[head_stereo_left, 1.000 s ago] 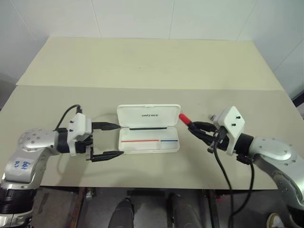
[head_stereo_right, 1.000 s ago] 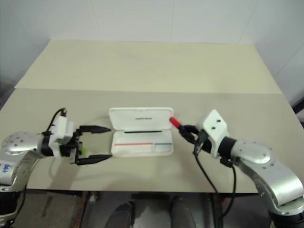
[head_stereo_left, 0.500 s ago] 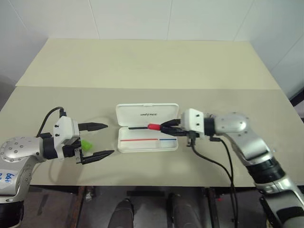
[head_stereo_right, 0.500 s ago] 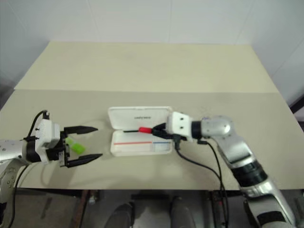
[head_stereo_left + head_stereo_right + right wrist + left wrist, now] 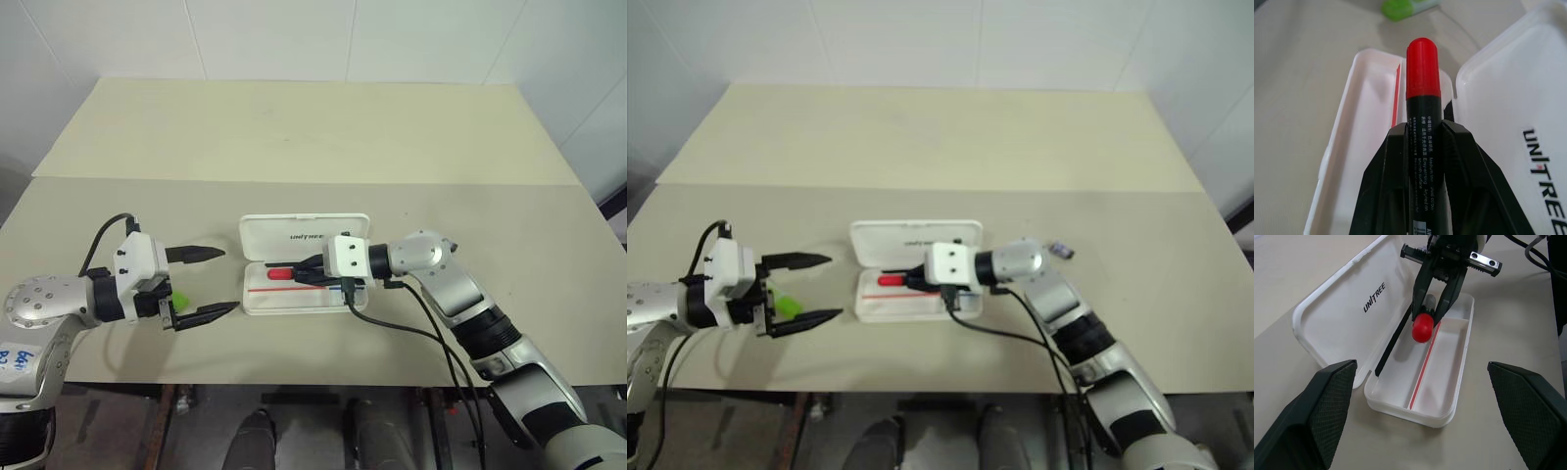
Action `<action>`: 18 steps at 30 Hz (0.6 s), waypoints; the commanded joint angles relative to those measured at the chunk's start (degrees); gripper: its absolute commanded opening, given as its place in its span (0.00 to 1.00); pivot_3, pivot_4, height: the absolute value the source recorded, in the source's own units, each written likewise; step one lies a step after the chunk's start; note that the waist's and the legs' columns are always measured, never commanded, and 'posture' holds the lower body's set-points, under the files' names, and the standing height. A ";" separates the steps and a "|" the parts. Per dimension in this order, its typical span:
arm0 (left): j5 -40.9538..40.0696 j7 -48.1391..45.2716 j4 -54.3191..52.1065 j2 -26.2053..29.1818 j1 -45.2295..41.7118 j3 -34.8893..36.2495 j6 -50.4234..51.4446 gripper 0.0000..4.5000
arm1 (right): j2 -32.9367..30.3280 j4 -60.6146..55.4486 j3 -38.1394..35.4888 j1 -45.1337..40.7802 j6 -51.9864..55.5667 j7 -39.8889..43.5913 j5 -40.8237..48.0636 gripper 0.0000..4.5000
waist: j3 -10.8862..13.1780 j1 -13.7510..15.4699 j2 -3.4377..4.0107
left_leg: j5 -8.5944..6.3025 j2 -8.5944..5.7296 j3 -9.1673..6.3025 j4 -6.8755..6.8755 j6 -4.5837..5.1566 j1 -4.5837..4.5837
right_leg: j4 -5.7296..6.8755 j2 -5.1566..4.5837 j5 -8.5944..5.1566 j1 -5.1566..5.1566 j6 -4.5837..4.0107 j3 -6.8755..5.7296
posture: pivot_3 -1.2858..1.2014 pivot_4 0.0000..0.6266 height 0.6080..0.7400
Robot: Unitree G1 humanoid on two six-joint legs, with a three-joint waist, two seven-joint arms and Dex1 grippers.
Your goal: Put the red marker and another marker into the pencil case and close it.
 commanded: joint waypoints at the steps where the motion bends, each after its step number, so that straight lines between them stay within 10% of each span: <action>1: -1.02 0.54 -1.96 -0.08 -0.78 -0.11 -0.19 1.00 | 0.79 1.00 -0.64 -1.13 -2.26 -0.08 -0.73 0.18 | 0.00 -0.01 0.00 | 0.00 0.00 0.00 0.00 0.00 0.01 | 0.03 0.00 0.00 0.00 0.00 0.00 | 0.52 0.24 1.00; 10: -0.93 0.57 -1.06 -0.54 -2.09 -1.53 -0.80 1.00 | 2.01 4.80 -1.14 -2.46 -5.87 -0.67 -3.04 0.18 | 0.00 -0.44 0.00 | 0.01 0.00 0.00 0.04 -0.02 0.05 | 0.15 0.01 0.00 0.00 0.00 0.01 | 0.52 0.24 1.00; 18: -0.55 0.27 -0.04 -1.17 -3.13 -2.39 -1.53 1.00 | 2.72 1.76 -2.18 -2.59 -4.03 -1.29 -1.89 0.76 | 0.00 -1.05 0.00 | 0.01 0.00 -0.01 0.05 -0.02 0.07 | 0.24 0.01 -0.02 0.00 0.00 0.01 | 0.52 0.24 1.00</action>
